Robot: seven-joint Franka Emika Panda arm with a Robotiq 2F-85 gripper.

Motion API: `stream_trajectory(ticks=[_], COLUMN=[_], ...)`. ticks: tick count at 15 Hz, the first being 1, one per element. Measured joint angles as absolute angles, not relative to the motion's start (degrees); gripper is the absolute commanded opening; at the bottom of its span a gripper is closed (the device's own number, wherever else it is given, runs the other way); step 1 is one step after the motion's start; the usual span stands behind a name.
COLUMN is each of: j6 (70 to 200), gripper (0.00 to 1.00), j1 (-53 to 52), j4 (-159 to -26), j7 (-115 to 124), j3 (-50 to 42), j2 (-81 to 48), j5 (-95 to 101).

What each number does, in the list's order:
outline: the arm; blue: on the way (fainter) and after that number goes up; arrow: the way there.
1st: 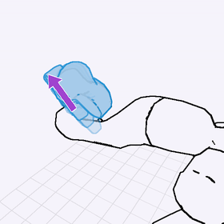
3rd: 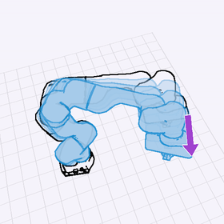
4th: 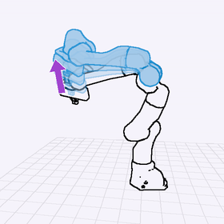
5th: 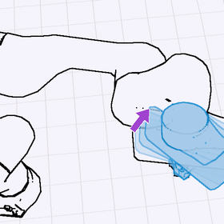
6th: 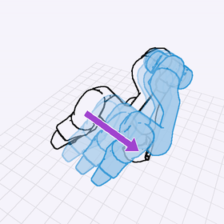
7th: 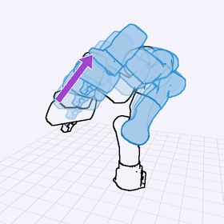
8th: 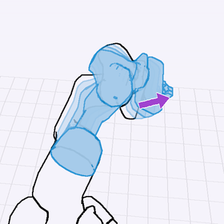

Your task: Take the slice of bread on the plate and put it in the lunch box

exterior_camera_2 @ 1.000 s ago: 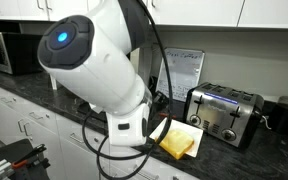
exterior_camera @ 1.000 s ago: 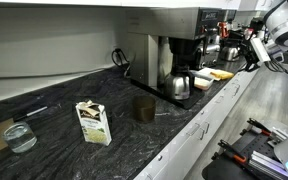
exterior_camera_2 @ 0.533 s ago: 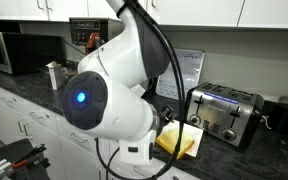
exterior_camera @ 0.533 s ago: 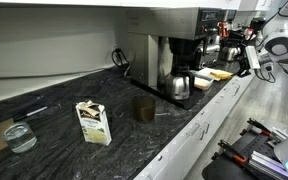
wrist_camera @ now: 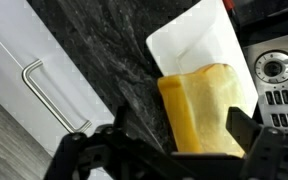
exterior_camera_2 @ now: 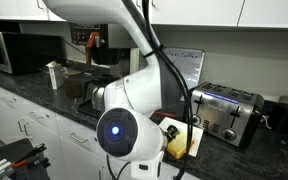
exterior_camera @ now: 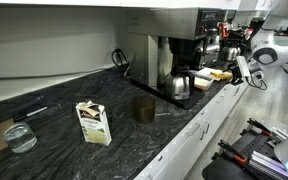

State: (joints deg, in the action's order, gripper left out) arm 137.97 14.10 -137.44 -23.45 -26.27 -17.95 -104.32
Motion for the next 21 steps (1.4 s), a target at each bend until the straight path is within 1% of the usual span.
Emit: stream_trajectory(ticks=[21], j6=[134.79], gripper=[1.00], j1=[16.81], j4=[-133.12], j7=[-23.45], j3=[-25.98], j2=[-18.32], j5=[-103.24])
